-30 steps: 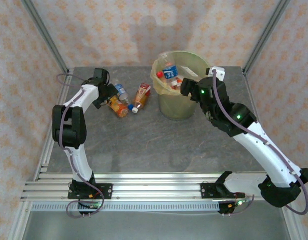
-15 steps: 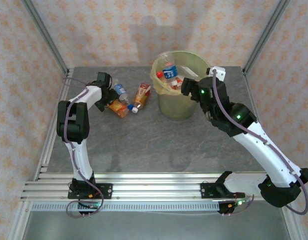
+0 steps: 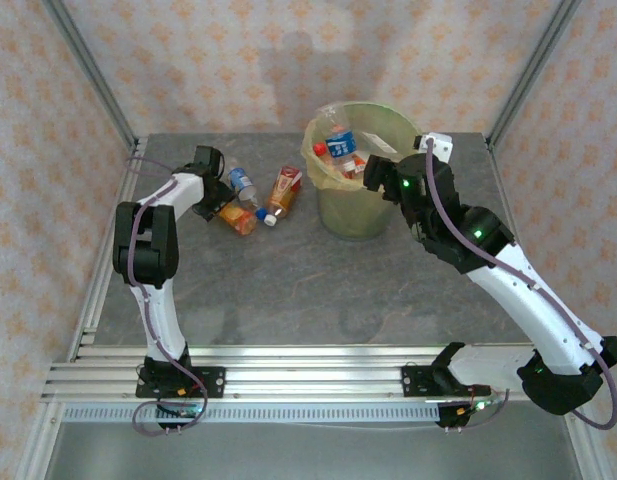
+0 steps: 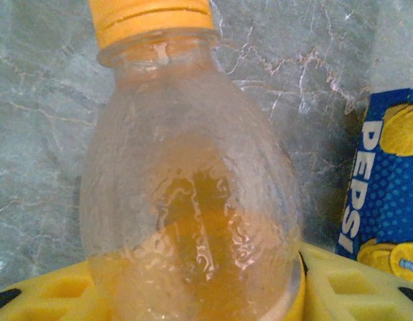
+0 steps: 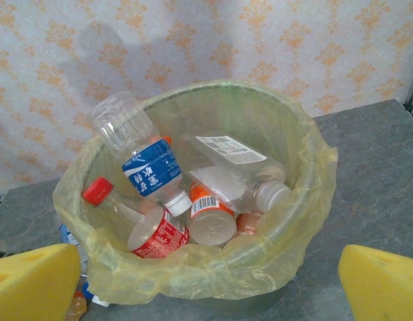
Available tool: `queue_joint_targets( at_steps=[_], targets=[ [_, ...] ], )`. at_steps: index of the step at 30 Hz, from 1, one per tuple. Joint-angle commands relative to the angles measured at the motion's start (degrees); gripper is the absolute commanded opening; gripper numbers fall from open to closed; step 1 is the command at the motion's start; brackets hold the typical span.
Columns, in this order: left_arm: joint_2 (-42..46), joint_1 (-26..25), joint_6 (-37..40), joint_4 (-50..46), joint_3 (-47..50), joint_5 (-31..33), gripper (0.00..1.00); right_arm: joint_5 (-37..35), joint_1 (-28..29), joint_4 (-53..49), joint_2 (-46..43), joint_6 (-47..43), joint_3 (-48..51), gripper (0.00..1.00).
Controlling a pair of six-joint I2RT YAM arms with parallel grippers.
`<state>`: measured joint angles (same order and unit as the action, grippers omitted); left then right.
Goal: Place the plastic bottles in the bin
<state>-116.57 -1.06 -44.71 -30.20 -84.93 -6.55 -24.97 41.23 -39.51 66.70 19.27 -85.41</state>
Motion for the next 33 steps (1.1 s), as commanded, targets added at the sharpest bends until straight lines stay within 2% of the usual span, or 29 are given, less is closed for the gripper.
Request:
queue_joint_targets(
  at_steps=[1,11,16,20,25,33],
  targets=[
    [4.67,0.18,1.28,-1.52,0.99,2.83,0.52,-2.07,0.49,-0.14,-0.23,-0.01,0.38,0.99],
    [15.53,-0.03,2.85,-1.87,3.47,5.09,0.49,-2.76,0.51,0.72,-0.15,-0.18,0.84,0.99],
    [22.88,-2.42,5.68,-2.80,1.59,7.75,0.49,-4.33,0.51,1.09,-0.35,0.31,1.45,0.99],
    [27.93,-7.68,8.96,-1.63,-2.40,10.28,0.49,-5.24,0.48,1.32,-0.81,0.27,2.01,0.99],
    [31.69,-14.71,13.65,4.36,-8.33,11.64,0.49,-5.61,0.43,2.35,-2.32,-0.23,3.50,0.99],
    [31.59,-24.57,22.03,16.85,-16.51,10.46,0.47,-10.65,0.43,6.57,-8.66,1.35,9.86,0.99]
  ],
)
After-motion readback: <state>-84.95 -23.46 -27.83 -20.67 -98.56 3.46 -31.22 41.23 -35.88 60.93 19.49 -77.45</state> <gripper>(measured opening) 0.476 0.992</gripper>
